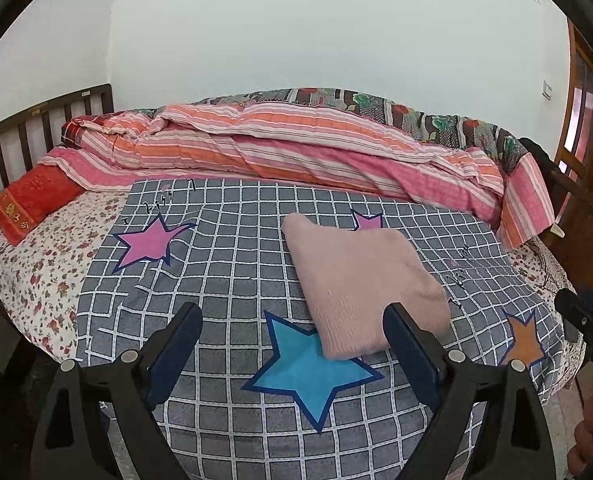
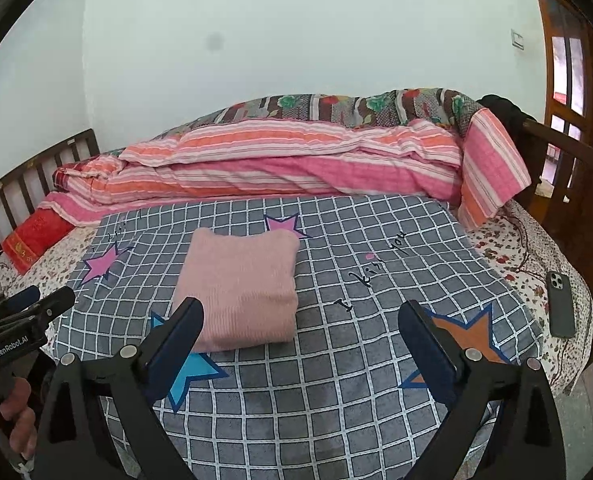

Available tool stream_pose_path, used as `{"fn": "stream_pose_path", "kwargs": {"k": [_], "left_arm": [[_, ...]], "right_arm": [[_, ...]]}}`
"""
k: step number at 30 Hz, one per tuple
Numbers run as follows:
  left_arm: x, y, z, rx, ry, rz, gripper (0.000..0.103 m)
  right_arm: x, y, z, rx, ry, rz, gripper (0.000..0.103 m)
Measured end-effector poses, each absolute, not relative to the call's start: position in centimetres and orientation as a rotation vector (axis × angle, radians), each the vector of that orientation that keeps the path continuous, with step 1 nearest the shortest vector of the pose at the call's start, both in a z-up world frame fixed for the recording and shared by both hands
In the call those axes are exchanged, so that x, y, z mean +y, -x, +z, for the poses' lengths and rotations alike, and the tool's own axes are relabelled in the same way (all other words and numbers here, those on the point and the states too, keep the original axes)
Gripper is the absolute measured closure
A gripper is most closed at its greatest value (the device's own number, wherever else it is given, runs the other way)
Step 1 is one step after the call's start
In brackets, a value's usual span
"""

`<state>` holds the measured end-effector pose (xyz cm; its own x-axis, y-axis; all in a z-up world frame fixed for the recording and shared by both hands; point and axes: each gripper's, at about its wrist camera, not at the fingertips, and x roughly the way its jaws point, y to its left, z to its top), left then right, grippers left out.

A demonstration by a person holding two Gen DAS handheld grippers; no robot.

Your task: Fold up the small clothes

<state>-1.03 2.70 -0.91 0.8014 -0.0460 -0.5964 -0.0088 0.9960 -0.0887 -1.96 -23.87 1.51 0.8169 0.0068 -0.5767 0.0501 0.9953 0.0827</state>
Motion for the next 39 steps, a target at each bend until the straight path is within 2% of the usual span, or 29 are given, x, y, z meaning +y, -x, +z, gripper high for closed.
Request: {"fn": "stream_pose_path", "kwargs": {"k": [39], "left_arm": [[3.0, 0.91, -1.19, 0.659, 0.103, -0.028, 0.011]], "right_arm": [[-23.73, 1.97, 1.29, 0.63, -0.086, -0.03, 0.006]]}}
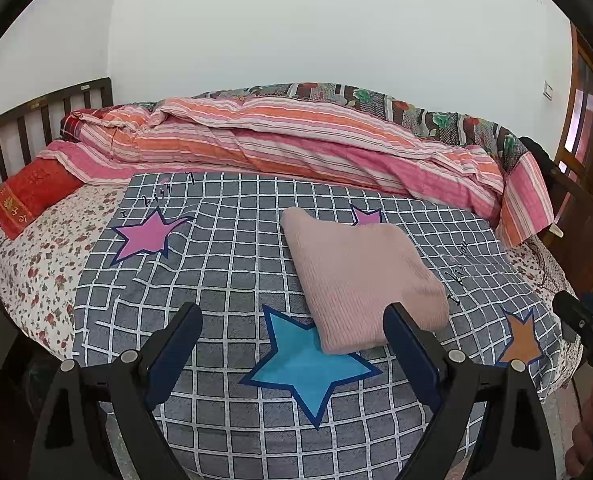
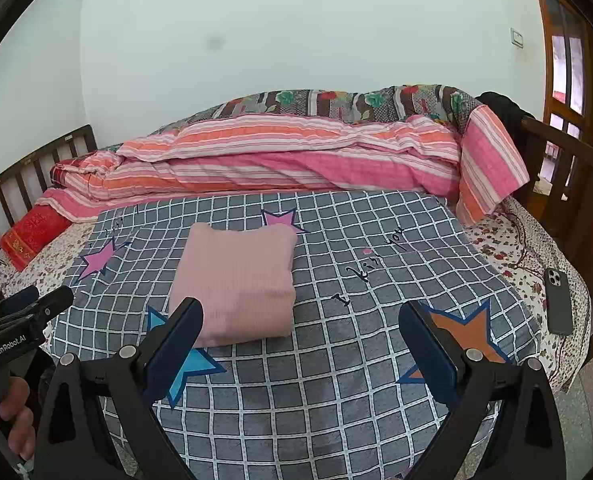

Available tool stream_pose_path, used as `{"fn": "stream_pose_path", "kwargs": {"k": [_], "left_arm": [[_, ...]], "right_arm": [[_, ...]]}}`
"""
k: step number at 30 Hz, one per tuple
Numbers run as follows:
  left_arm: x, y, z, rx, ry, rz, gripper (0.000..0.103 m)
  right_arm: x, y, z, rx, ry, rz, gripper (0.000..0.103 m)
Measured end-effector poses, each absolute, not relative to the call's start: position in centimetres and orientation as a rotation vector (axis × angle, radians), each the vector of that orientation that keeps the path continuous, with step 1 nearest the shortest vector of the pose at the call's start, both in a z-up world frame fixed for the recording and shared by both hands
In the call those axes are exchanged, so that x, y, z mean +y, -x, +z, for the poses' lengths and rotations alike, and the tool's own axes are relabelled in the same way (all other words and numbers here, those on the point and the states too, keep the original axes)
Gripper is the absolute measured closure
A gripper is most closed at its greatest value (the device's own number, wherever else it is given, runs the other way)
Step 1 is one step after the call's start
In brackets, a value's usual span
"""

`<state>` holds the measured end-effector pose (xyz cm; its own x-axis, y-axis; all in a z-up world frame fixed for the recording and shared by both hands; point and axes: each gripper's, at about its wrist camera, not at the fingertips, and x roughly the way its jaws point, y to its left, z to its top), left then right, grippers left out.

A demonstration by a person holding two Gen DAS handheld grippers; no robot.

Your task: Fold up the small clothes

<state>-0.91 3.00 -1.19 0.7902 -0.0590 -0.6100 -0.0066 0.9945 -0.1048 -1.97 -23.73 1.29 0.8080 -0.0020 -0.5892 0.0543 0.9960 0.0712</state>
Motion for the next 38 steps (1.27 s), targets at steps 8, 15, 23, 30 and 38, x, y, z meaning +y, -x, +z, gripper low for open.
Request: {"fn": "stream_pose_path", "kwargs": {"k": [8, 15, 23, 30, 38], "left_arm": [[3.06, 1.04, -1.01, 0.651, 0.1, -0.027, 0.011], [3.0, 1.17, -0.97, 0.65, 0.101, -0.023, 0.011], [3.06, 1.29, -0.93, 0.649, 0.096, -0.019, 0.011], [2.85, 1.24, -0.68, 0.641, 0.085, -0.022, 0.011], [2.69, 1.2, -0.69, 0.634, 0.08, -0.019, 0.011]], "right_arm": [[-23.6, 1.94, 1.32, 0.63, -0.09, -0.027, 0.006], [-23.69, 2.09, 1.42, 0.63, -0.102, -0.026, 0.006], [-23.83, 2.12, 1.43, 0.631, -0.109, -0.024, 0.006], [-23.82, 2.22, 1.4, 0.631, -0.109, -0.023, 0.006], [-23.94, 2.01, 1.31, 0.631, -0.122, -0.023, 0.006]]}}
